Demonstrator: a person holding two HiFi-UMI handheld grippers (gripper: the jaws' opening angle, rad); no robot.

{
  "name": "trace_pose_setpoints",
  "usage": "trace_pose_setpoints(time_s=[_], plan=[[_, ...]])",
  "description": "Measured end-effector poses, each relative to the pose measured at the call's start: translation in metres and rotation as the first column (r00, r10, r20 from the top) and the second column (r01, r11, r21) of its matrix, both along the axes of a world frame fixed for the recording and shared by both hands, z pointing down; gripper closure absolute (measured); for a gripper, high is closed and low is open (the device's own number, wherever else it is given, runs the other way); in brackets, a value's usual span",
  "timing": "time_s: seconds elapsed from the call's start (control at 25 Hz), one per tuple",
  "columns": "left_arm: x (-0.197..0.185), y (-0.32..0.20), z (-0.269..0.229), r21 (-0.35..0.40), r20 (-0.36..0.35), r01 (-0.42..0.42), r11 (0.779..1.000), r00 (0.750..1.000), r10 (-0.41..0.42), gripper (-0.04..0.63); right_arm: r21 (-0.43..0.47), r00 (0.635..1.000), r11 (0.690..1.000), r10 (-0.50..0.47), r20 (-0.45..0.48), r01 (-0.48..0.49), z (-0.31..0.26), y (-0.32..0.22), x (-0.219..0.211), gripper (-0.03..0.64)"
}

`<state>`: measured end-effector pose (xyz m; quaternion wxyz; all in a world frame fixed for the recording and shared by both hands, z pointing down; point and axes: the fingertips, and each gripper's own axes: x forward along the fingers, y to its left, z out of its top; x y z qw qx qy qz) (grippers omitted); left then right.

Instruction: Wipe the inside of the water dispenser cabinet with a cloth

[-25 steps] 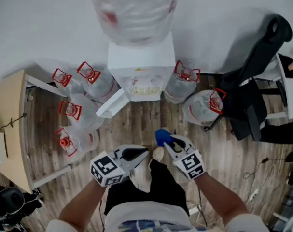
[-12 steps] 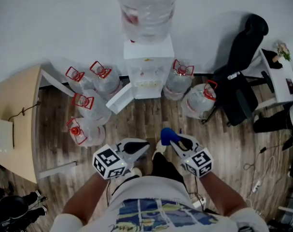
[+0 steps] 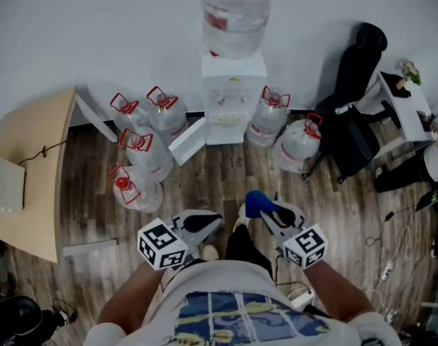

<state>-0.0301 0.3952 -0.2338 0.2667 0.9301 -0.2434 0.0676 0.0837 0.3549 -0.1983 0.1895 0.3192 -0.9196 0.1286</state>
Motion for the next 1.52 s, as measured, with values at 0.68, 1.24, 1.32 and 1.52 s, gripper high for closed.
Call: trace_pose_setpoints(time_s=[0.68, 1.24, 1.32, 1.52], plan=[[-0.022, 0.058, -0.007, 0.021, -0.001, -0.009, 1.0, 1.0, 0.009, 0.595, 0.039, 1.0, 0.999, -0.008, 0.022, 0.008, -0.02, 0.057, -0.033, 0.534], [-0.02, 0.082, -0.007, 0.032, 0.009, -0.018, 0.999, 1.0, 0.018, 0.595, 0.065, 1.0, 0.998, -0.014, 0.018, 0.013, -0.026, 0.082, -0.03, 0.534], [-0.019, 0.087, -0.007, 0.032, 0.006, -0.016, 0.999, 1.0, 0.016, 0.595, 0.064, 1.0, 0.998, -0.017, 0.016, 0.016, -0.026, 0.087, -0.03, 0.534], [-0.016, 0.098, -0.005, 0.032, 0.005, -0.014, 0.999, 1.0, 0.013, 0.595, 0.068, 1.0, 0.998, -0.012, 0.015, 0.011, -0.025, 0.097, -0.026, 0.534]])
